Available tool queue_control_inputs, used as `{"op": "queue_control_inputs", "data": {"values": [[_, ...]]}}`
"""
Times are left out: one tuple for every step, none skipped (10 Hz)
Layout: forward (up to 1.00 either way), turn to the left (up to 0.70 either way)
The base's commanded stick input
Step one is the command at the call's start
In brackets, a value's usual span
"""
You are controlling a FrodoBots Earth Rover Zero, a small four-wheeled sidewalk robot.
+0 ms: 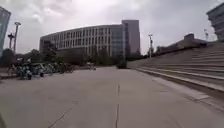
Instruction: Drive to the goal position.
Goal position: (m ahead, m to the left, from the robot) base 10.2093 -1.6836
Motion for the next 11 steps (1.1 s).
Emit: {"op": "queue_control_inputs", "data": {"values": [[0.70,0.01],[0.70,0.01],[0.70,0.01],[0.70,0.01],[0.70,0.01],[0.70,0.01],[0.70,0.01],[0.70,0.01],[0.70,0.01],[0.70,0.01],[0.70,0.01]]}}
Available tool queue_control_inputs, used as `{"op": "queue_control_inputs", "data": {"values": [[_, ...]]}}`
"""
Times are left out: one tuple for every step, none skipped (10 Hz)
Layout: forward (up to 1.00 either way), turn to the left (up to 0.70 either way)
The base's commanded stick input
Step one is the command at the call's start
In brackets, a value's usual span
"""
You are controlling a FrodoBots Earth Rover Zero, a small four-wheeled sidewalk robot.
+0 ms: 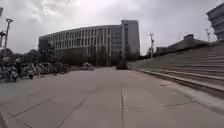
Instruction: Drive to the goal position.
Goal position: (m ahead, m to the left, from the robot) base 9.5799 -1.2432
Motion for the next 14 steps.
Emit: {"op": "queue_control_inputs", "data": {"values": [[0.70,0.01],[0.70,0.01],[0.70,0.01],[0.70,0.01],[0.70,0.01],[0.70,0.01],[0.70,0.01],[0.70,0.01],[0.70,0.01],[0.70,0.01],[0.70,0.01],[0.70,0.01],[0.70,0.01],[0.70,0.01]]}}
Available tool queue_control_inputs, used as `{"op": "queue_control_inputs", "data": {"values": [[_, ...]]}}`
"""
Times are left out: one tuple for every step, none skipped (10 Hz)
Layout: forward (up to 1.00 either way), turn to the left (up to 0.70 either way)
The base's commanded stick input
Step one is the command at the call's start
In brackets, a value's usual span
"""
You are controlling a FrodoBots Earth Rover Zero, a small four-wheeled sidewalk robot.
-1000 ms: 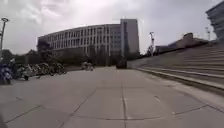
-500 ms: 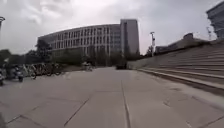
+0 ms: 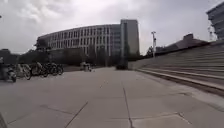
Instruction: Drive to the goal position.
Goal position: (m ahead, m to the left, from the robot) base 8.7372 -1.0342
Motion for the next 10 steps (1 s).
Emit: {"op": "queue_control_inputs", "data": {"values": [[0.70,0.01],[0.70,0.01],[0.70,0.01],[0.70,0.01],[0.70,0.01],[0.70,0.01],[0.70,0.01],[0.70,0.01],[0.70,0.01],[0.70,0.01]]}}
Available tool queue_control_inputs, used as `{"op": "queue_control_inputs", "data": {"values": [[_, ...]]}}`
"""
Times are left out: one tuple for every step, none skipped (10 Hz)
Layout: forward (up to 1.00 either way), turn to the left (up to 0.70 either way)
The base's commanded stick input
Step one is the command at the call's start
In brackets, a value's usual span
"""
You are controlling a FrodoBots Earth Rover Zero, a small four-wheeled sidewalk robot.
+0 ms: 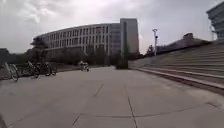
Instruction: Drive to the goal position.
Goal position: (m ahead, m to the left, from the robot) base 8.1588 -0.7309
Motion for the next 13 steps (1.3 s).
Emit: {"op": "queue_control_inputs", "data": {"values": [[0.70,0.01],[0.70,0.01],[0.70,0.01],[0.70,0.01],[0.70,0.01],[0.70,0.01],[0.70,0.01],[0.70,0.01],[0.70,0.01],[0.70,0.01],[0.70,0.01],[0.70,0.01],[0.70,0.01]]}}
